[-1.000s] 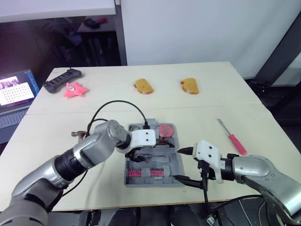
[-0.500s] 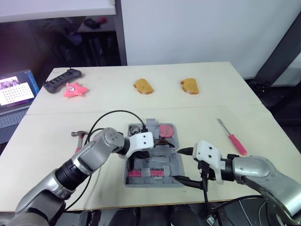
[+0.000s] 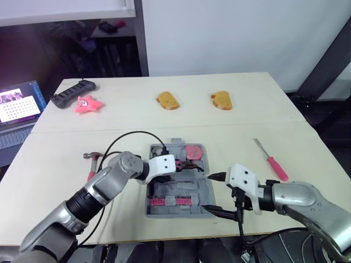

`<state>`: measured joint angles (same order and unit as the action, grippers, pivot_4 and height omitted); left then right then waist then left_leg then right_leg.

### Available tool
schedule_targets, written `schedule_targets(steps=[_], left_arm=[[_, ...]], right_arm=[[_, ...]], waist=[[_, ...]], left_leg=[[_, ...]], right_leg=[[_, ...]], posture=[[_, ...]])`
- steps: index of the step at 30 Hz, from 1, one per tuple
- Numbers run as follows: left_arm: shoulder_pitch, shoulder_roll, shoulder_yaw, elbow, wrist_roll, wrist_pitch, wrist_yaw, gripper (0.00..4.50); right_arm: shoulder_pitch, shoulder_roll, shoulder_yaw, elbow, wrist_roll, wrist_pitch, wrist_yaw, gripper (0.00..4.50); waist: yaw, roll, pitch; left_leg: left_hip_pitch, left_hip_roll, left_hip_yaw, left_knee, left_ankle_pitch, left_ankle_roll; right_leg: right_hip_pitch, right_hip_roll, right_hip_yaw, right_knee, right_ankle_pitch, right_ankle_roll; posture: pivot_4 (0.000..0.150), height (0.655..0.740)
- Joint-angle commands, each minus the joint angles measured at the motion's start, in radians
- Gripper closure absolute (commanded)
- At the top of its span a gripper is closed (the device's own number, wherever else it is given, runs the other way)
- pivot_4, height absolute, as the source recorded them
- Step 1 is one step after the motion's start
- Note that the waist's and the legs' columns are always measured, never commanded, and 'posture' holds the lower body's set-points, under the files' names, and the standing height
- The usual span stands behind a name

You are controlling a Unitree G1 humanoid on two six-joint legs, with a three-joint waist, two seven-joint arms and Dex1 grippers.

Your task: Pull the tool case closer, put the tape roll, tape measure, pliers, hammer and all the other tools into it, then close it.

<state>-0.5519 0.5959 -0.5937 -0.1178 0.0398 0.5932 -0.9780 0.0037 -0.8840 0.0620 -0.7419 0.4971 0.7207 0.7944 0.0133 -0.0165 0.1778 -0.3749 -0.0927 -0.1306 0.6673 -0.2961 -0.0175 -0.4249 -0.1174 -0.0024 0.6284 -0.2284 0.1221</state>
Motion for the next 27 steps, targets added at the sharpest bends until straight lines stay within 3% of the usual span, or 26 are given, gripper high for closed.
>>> schedule_targets(steps=[1, 9, 16, 19, 23, 27], left_arm=[[0.038, -0.008, -0.022, 0.046, 0.030, -0.012, 0.001, 4.41], [0.066, -0.031, -0.023, 0.108, 0.057, -0.050, 0.002, 4.41], [0.032, -0.045, 0.089, 0.082, -0.003, -0.075, -0.019, 4.41], [0.029, -0.004, 0.228, -0.038, -0.131, -0.034, -0.074, 4.41], [0.094, 0.133, 0.530, -0.135, -0.359, -0.014, -0.192, 4.41], [0.279, 0.302, 0.736, -0.060, -0.402, -0.078, -0.271, 4.41]], right_arm=[[0.005, -0.011, -0.037, -0.041, 0.016, -0.001, 0.004, 0.00], [0.007, -0.013, -0.047, -0.045, 0.018, 0.007, 0.002, 0.00], [0.003, -0.017, -0.057, -0.041, 0.019, 0.006, 0.005, 0.00], [0.008, -0.023, -0.081, -0.025, 0.015, -0.006, 0.012, 0.00], [0.064, -0.041, -0.179, 0.048, -0.020, -0.065, 0.026, 0.00], [0.150, -0.039, -0.308, 0.120, -0.045, -0.151, 0.051, 0.00]], waist=[[0.000, 0.000, 0.000], [0.001, 0.003, -0.006], [0.001, 0.004, -0.006], [-0.002, 0.003, -0.005], [-0.005, 0.003, -0.004], [-0.009, 0.005, -0.005]], left_leg=[[0.000, 0.000, 0.000, 0.000, 0.000, 0.000], [0.001, 0.000, 0.000, 0.000, 0.000, 0.000], [0.001, 0.000, 0.000, 0.000, 0.000, 0.000], [0.000, 0.000, 0.000, 0.000, 0.000, 0.000], [-0.001, 0.001, 0.000, -0.001, 0.000, 0.000], [0.001, 0.001, 0.002, -0.002, 0.000, 0.000]], right_leg=[[0.000, 0.000, 0.000, 0.000, 0.000, 0.000], [0.001, 0.000, 0.000, 0.000, 0.000, 0.000], [0.002, -0.001, 0.000, 0.000, 0.000, 0.000], [0.000, 0.000, 0.000, 0.000, 0.000, 0.000], [-0.002, 0.000, 0.000, 0.000, 0.000, 0.000], [-0.002, 0.000, 0.000, 0.000, 0.000, 0.000]], posture=[[0.150, 0.7219], [0.150, 0.7219], [0.150, 0.7219], [0.150, 0.7219], [0.150, 0.7219], [0.150, 0.7219]])
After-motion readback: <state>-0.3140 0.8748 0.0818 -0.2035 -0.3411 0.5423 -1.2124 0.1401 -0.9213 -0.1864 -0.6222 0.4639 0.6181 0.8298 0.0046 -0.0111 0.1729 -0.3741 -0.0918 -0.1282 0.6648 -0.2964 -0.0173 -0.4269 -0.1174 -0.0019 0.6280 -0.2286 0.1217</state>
